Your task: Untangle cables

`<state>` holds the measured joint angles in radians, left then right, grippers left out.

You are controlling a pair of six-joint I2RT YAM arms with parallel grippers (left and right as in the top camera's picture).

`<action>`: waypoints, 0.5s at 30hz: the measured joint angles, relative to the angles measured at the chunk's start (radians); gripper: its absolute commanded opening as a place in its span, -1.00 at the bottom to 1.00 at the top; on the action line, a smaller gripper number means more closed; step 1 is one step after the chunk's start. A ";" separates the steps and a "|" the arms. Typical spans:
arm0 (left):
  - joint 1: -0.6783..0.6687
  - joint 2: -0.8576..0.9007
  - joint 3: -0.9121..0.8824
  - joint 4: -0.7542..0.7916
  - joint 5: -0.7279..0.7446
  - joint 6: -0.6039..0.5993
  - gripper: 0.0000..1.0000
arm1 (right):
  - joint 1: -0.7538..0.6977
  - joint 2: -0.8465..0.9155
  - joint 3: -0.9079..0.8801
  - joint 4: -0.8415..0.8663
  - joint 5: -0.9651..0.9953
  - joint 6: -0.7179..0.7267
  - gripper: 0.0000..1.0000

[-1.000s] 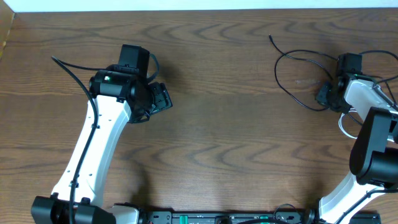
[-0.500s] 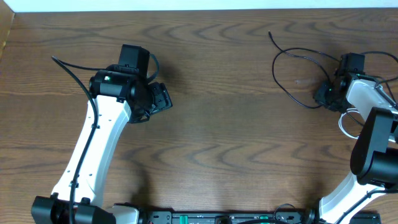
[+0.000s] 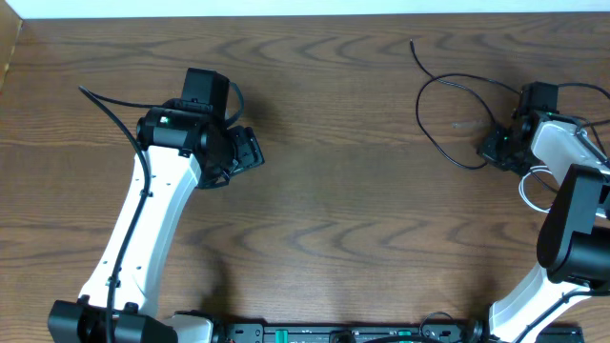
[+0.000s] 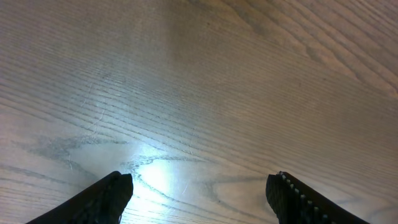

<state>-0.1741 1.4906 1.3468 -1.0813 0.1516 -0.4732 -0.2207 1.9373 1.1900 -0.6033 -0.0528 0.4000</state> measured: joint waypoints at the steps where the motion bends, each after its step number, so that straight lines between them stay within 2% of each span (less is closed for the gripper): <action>1: 0.000 0.000 0.000 0.000 0.000 0.000 0.50 | 0.000 0.000 0.000 0.000 0.000 0.002 -0.98; 10: 0.000 0.000 0.000 0.000 0.000 0.000 0.49 | -0.021 -0.026 0.012 -0.082 -0.006 -0.026 -0.98; 15: 0.000 0.000 0.000 0.000 0.000 0.000 0.49 | -0.107 -0.178 0.095 -0.134 0.070 -0.042 -0.98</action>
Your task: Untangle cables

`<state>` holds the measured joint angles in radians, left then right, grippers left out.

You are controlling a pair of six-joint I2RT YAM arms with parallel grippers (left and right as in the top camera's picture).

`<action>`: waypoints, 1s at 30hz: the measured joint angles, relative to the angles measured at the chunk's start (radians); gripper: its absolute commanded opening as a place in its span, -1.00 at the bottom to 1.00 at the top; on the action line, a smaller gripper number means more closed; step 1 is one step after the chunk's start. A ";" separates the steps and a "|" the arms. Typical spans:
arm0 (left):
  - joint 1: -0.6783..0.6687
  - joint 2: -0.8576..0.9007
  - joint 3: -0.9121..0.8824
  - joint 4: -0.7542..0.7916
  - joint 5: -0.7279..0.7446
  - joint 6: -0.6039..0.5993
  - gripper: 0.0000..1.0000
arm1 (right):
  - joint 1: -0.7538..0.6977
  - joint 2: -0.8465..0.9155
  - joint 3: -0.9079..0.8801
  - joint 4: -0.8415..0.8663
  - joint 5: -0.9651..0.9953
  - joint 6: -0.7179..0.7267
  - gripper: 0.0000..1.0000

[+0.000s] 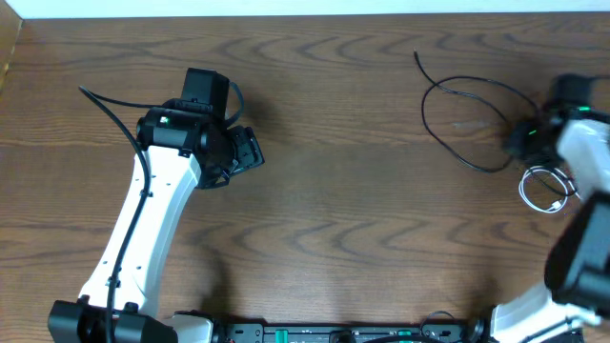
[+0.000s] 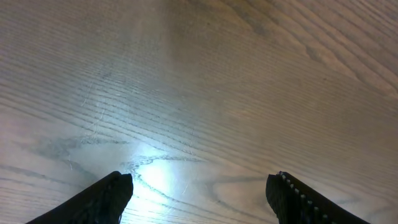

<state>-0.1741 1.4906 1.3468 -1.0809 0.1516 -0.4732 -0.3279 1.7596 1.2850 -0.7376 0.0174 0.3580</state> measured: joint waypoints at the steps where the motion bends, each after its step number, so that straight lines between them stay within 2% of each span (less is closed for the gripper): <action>1: 0.000 0.000 0.000 0.000 0.000 0.000 0.49 | -0.018 -0.035 0.016 0.002 0.011 -0.002 -0.98; 7: 0.000 0.000 0.000 0.000 0.000 0.000 0.50 | -0.157 -0.255 0.061 0.018 0.063 -0.001 -0.93; 10: 0.000 0.000 0.000 0.000 0.000 0.000 0.49 | -0.182 -0.267 0.061 0.014 0.041 -0.006 -0.65; 11: 0.000 0.000 0.000 0.000 0.000 0.000 0.50 | -0.182 -0.261 0.061 0.008 0.022 -0.013 -0.51; 14: 0.000 0.000 0.000 0.000 0.000 0.000 0.50 | -0.164 -0.237 0.061 -0.011 -0.035 -0.034 -0.28; 18: 0.000 0.000 0.000 -0.001 0.000 0.000 0.49 | -0.131 -0.188 0.061 0.002 -0.076 -0.087 -0.10; 30: 0.000 0.000 0.000 0.000 0.000 0.000 0.50 | -0.051 0.108 0.060 0.142 -0.151 -0.303 -0.01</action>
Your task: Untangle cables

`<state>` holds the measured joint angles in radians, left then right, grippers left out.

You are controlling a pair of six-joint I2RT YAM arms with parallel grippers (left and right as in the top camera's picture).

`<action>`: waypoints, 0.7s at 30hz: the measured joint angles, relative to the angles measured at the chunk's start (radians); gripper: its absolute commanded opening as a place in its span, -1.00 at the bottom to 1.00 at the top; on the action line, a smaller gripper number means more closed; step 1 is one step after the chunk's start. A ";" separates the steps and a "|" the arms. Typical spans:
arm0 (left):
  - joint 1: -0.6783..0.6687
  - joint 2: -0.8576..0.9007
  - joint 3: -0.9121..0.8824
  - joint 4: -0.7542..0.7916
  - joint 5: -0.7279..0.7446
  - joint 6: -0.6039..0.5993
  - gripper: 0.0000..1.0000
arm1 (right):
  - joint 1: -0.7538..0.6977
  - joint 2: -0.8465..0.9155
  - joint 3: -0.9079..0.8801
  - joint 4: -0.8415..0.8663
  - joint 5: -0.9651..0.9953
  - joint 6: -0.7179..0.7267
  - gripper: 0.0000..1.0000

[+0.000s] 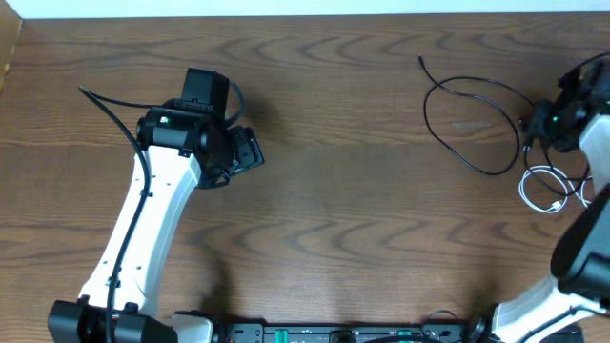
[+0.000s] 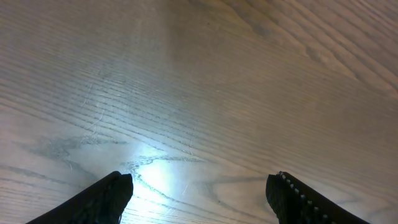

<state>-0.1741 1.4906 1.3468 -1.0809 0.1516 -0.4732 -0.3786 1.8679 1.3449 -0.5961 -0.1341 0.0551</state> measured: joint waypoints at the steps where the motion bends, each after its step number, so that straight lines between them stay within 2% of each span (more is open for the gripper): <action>1: 0.000 0.000 0.000 -0.001 0.000 0.000 0.49 | 0.000 0.025 0.000 0.011 -0.003 -0.010 -0.02; 12: 0.000 0.000 0.000 -0.001 0.000 0.000 0.50 | 0.001 0.148 -0.001 0.085 -0.024 -0.039 -0.05; 21: 0.000 0.000 0.000 0.000 0.000 0.000 0.50 | 0.001 0.183 -0.001 0.117 -0.030 -0.041 -0.06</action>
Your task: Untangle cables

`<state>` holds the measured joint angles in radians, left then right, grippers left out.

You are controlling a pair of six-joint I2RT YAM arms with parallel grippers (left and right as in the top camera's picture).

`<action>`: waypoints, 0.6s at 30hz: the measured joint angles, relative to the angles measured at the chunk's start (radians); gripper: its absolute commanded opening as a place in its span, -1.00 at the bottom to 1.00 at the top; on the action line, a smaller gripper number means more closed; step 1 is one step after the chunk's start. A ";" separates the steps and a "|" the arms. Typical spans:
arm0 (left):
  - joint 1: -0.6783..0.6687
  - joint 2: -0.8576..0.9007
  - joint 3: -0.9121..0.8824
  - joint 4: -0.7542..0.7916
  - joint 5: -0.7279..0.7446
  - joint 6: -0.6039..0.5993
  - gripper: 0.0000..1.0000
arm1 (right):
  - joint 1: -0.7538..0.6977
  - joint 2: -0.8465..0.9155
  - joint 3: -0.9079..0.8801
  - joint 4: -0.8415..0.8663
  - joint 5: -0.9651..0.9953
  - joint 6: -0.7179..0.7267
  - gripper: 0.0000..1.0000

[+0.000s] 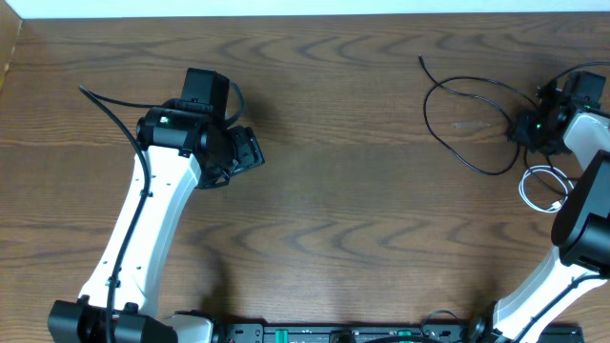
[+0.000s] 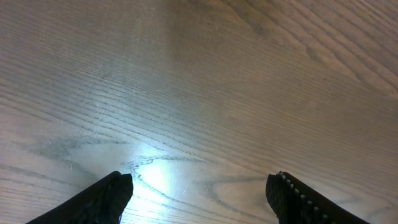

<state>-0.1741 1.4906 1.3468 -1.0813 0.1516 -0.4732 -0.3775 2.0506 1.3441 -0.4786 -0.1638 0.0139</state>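
Observation:
A thin black cable (image 1: pixel 464 152) lies in a loose loop at the far right of the table, its free tip pointing up and left. A coiled white cable (image 1: pixel 540 187) lies just below and to the right of it. My right gripper (image 1: pixel 527 127) sits at the loop's right end, where the black strands meet; its fingers are too small to read. My left gripper (image 1: pixel 248 150) hovers far off at the left over bare wood. In the left wrist view its fingers (image 2: pixel 111 194) stand wide apart with nothing between them, so it is open.
The dark wood table (image 1: pixel 343 210) runs to a pale far edge at the top. A black lead of the left arm (image 1: pixel 114 114) trails out to the left. The right arm (image 1: pixel 581 238) stands along the right edge.
My right gripper has shifted a little to the left and down at the black cable's right end. The cable loop and the left arm have hardly changed.
At first my right gripper sat lower and further left at the black loop's right end. It was then further right, then higher and right again, and the loop and its tip had shifted right with it. The white coil came into view. The left gripper stayed open and still.

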 measured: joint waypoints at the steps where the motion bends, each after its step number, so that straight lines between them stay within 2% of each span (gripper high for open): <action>1: 0.000 0.000 0.000 0.000 0.000 0.000 0.50 | 0.000 0.000 0.000 0.002 0.000 0.000 -0.05; 12: 0.000 0.000 0.000 0.004 0.000 0.000 0.49 | 0.000 -0.008 0.000 -0.009 -0.006 0.000 0.00; 18: 0.000 0.000 0.000 0.008 0.000 0.000 0.49 | 0.000 -0.124 0.000 -0.003 0.013 0.000 -0.03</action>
<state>-0.1741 1.4906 1.3468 -1.0733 0.1516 -0.4732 -0.3775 1.9270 1.3445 -0.4812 -0.1513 0.0135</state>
